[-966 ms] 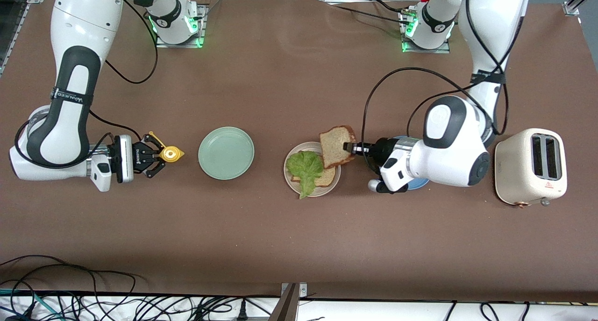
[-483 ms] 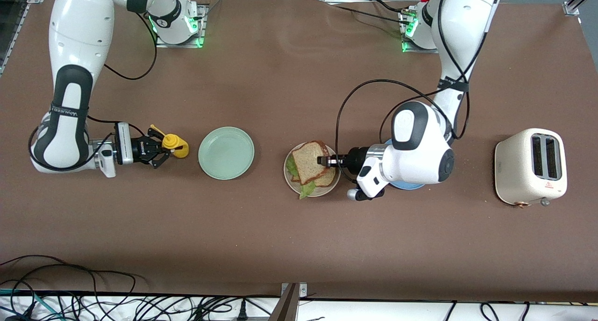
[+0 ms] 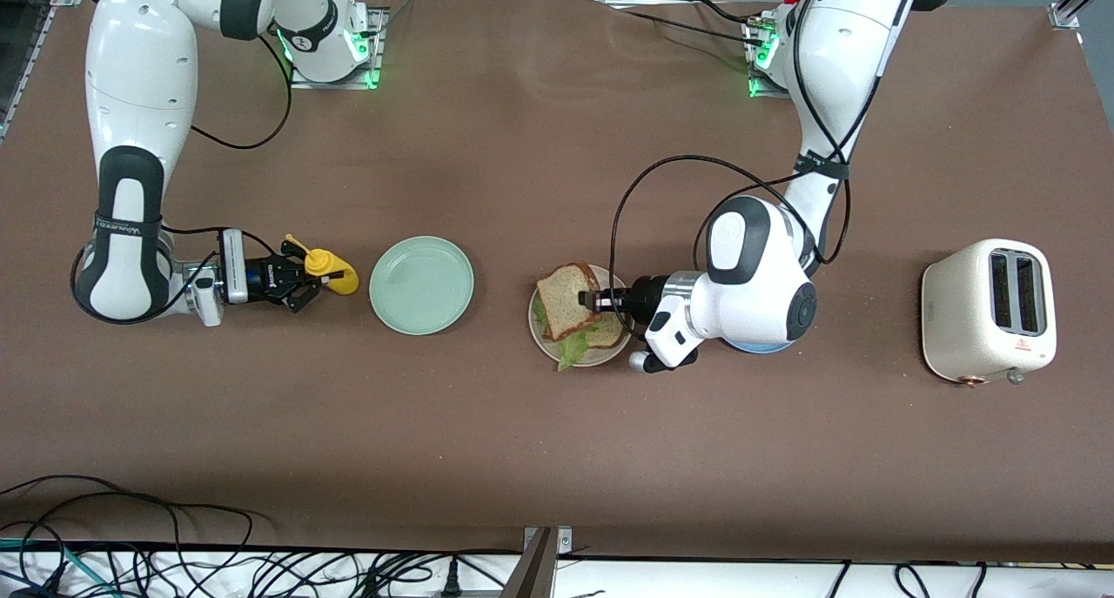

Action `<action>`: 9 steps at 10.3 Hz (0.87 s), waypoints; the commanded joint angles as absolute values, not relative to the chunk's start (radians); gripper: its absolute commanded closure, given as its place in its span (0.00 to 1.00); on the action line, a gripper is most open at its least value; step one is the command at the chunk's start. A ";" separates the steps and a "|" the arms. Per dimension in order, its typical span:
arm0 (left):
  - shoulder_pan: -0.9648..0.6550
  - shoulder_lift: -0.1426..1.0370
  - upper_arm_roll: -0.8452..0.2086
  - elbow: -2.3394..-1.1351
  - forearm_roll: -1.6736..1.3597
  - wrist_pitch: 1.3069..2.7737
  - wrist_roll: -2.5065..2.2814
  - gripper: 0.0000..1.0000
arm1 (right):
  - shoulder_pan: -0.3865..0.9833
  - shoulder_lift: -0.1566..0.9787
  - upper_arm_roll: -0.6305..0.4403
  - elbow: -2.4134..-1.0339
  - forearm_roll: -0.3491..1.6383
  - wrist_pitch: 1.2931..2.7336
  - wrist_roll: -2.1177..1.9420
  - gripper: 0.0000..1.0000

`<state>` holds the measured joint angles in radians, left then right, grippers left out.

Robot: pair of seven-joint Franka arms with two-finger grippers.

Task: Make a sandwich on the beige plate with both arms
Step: 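Lower the bread onto the lettuce while the right gripper releases the mustard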

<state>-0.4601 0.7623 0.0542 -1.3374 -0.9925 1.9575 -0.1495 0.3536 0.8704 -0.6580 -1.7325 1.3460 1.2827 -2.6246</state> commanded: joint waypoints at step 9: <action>-0.476 0.850 0.071 -1.309 -1.037 1.991 -0.140 1.00 | 0.236 0.899 -0.678 -1.659 1.274 1.261 -2.602 0.00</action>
